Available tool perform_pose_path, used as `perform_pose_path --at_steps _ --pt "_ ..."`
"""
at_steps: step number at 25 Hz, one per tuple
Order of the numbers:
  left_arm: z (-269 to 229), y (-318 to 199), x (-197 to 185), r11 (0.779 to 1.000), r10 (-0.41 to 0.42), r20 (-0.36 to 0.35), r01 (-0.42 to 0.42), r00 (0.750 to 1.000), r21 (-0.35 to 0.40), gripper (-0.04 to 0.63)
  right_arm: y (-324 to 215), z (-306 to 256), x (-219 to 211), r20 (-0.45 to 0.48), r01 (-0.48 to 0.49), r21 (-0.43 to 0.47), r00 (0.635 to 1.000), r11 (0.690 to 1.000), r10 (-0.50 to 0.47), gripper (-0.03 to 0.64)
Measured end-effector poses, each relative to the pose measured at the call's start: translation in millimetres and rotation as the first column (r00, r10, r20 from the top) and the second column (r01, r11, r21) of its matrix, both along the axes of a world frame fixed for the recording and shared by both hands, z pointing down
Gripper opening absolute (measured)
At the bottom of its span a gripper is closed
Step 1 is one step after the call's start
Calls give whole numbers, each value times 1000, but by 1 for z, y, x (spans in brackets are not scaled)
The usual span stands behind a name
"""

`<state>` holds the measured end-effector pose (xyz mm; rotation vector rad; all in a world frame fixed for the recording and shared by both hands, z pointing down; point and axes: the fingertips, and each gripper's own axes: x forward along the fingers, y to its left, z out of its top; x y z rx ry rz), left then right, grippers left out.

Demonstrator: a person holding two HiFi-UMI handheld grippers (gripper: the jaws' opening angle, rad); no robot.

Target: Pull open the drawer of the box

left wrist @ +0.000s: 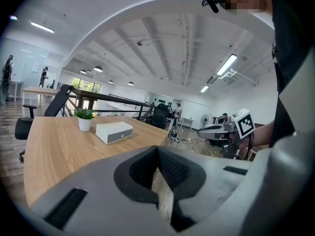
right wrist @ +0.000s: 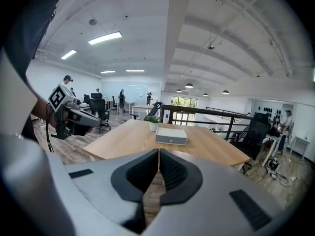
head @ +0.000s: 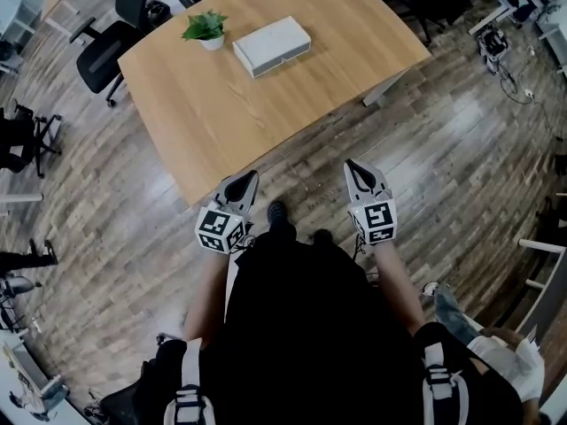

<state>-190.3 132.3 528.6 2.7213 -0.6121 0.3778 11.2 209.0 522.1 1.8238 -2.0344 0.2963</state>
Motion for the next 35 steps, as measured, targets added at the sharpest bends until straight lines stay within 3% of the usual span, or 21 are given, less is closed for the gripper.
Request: perform_pose_path --at_steps 14,27,35 --pt "5 -44 -3 995 98 -10 -98 995 2 23 -26 8 -11 3 -98 -13 995 995 98 25" --pt "7 -70 -30 999 35 -29 -36 999 -9 23 -65 1 -31 -15 -47 -15 999 999 47 25" --pt "13 -74 -53 999 -43 -18 42 999 -29 23 -88 4 -50 -9 36 -17 999 999 -37 25"
